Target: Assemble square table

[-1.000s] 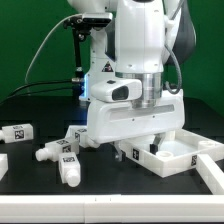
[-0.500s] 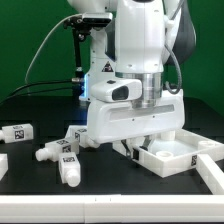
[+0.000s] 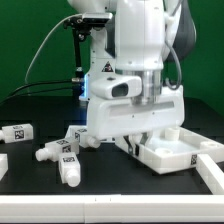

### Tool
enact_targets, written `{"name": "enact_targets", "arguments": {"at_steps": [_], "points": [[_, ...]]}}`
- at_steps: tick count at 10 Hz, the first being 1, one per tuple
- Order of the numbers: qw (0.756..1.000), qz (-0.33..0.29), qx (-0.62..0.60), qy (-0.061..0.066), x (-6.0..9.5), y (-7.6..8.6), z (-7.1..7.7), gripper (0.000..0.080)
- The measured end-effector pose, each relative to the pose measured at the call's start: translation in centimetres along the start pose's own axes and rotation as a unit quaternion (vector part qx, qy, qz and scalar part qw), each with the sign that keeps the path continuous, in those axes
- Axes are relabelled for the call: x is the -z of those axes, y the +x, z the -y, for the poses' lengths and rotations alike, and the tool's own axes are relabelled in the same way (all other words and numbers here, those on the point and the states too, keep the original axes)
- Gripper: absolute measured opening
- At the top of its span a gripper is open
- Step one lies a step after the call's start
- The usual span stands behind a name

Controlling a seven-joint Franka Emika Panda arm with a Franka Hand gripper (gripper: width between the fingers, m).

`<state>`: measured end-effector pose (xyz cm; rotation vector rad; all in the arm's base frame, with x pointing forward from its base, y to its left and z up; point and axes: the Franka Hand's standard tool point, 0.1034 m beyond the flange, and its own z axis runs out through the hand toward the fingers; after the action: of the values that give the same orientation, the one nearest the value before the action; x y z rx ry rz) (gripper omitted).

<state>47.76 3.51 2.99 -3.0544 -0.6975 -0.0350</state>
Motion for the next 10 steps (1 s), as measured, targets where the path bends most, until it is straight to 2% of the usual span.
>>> {"name": "enact_targets", "arguments": {"at_steps": [2, 4, 5, 8, 10], "points": [[1.0, 0.01, -0.012, 0.004, 3.5, 0.0, -0.9, 0.0045], [0.999, 0.014, -0.05, 0.004, 6.4, 1.2, -2.8, 0.0045], [0.998, 0.028, -0.054, 0.01, 6.4, 1.9, -3.1, 0.0045], [0.998, 0.027, -0.052, 0.009, 5.8, 1.6, -2.9, 0.0045], [0.997, 0.027, -0.076, 0.01, 6.1, 1.8, -3.7, 0.0045]]}}
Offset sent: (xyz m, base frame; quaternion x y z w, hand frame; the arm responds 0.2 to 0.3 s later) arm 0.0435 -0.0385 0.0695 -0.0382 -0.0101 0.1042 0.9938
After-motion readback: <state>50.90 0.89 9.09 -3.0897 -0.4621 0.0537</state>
